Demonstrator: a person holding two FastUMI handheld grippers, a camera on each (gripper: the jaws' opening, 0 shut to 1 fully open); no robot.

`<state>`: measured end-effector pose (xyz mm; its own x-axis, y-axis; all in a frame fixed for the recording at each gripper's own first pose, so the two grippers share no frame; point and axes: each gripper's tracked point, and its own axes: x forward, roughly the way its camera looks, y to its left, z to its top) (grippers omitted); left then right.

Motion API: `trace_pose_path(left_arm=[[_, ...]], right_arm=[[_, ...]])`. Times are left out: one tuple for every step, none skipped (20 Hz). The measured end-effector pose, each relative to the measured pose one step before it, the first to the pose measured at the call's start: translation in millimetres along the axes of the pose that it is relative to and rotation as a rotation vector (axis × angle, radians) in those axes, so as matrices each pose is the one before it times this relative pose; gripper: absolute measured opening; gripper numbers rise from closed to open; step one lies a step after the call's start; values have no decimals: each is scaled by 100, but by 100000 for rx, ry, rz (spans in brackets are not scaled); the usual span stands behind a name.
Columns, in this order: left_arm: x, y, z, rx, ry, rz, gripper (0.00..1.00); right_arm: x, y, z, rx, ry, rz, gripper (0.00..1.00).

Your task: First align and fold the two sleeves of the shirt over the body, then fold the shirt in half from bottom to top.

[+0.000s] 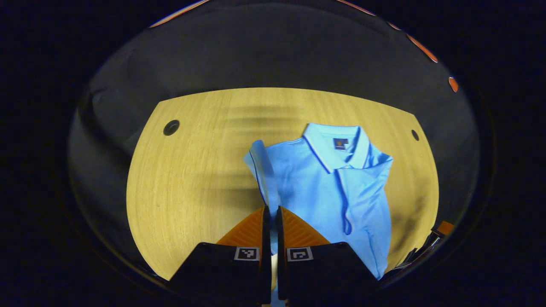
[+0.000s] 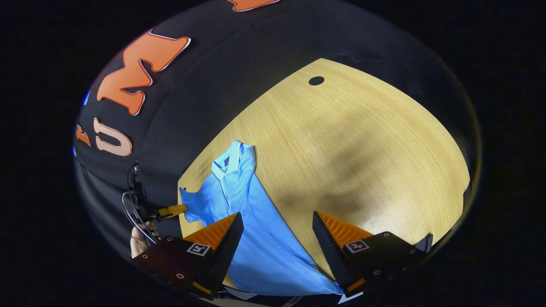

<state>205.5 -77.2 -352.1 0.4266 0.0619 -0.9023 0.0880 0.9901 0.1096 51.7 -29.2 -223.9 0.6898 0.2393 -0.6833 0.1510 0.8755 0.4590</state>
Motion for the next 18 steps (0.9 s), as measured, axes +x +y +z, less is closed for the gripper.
trace_pose_path(left_arm=[[-336,-1679,143,1649,-438,-2174,10],[-215,-1791,252,1862,-290,-1888,10],[36,-1767,110,1734,-331,-1750,10],[34,-1609,205,1592,-90,-1388,10],[155,-1452,63,1512,38,-1115,10],[215,-1385,96,1338,299,-1097,10],[296,-1393,36,877,482,-1125,10],[556,-1377,-11,739,525,-1495,10],[502,-1330,26,628,125,-1947,10],[497,-1217,51,866,-67,-1677,10],[529,-926,-150,1057,366,-869,10],[621,-860,-128,981,459,-146,10],[584,-545,-245,489,868,654,10],[-83,-489,-44,32,308,100,10],[942,-821,-236,-329,-16,-1044,12],[311,-378,-66,-169,-341,-734,18],[204,-638,-187,-706,-486,-1651,20],[188,-298,-303,-769,-299,-219,37]], right_arm=[[-290,-315,-4,233,23,237,99],[-260,-341,-18,163,-86,9,99],[-357,-506,7,90,-162,-112,99],[-297,-517,82,107,-266,-200,98],[-232,-520,60,151,-340,-340,98],[-269,-570,-51,238,-323,-578,98],[-178,-628,-51,305,-167,-582,98],[-270,-550,-120,403,-184,-384,99],[-298,-596,-38,626,-138,-385,99],[-168,-503,-30,731,-152,-315,99],[-114,-511,-63,666,45,-365,98],[-164,-568,-152,777,160,-515,99],[-63,-486,-105,599,186,-514,99],[32,-214,-282,358,305,-389,99],[5,-185,-204,-43,544,-150,99],[-18,-99,-253,-285,615,-248,98],[117,-77,-237,-710,579,-237,99],[300,96,-304,-1041,884,-432,99]])
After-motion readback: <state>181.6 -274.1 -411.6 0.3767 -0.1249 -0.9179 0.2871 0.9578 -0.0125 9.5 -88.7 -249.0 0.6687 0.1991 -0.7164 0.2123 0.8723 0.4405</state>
